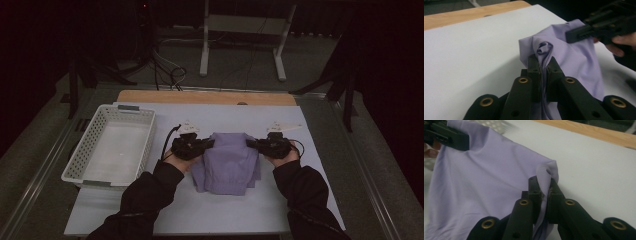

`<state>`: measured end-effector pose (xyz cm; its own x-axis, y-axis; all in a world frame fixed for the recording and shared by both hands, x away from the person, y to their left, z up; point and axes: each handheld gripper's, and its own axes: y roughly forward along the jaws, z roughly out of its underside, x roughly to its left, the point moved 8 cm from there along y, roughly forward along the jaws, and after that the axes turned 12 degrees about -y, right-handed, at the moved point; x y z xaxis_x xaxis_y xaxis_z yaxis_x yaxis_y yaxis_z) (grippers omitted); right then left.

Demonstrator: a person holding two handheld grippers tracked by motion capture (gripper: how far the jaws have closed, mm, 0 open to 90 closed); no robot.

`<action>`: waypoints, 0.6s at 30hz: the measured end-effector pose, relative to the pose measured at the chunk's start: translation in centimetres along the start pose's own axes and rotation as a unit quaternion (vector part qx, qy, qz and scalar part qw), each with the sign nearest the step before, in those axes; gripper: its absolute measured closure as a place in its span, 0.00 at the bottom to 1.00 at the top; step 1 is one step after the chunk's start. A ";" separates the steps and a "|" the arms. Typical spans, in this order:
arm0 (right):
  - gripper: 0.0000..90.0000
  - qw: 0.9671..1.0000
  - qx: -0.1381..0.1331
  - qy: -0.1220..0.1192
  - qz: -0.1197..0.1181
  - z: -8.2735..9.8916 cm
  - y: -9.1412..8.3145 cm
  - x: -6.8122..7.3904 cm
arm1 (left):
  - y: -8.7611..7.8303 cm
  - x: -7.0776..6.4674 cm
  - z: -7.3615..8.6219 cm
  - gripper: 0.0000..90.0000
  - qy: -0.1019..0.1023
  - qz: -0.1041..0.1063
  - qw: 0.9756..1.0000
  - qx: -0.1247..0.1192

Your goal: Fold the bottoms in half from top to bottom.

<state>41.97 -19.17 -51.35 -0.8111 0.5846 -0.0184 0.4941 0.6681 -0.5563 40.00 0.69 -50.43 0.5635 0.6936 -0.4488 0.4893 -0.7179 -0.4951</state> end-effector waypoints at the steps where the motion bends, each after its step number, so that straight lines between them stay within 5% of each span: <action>1: 0.94 1.000 0.002 0.006 0.000 0.1 0.3 -0.2 | 0.5 0.6 0.0 0.94 -0.007 -0.004 1.000 -0.002; 7: 0.93 0.999 0.028 0.023 0.010 1.1 2.4 -1.8 | 3.0 3.3 0.5 0.92 0.006 -0.037 0.999 0.004; 11: 0.93 0.998 0.041 0.036 0.013 1.6 3.5 -2.6 | 4.2 4.8 0.8 0.91 -0.017 -0.046 0.999 0.009; 18: 0.91 0.997 0.062 0.046 0.026 2.0 5.3 -3.8 | 5.1 6.0 0.7 0.88 -0.021 -0.068 0.997 0.011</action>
<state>47.01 -18.76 -55.84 -0.7506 0.6603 0.0244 0.4873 0.5781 -0.6546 45.40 1.18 -56.16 0.4642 0.7866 -0.4072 0.5436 -0.6160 -0.5701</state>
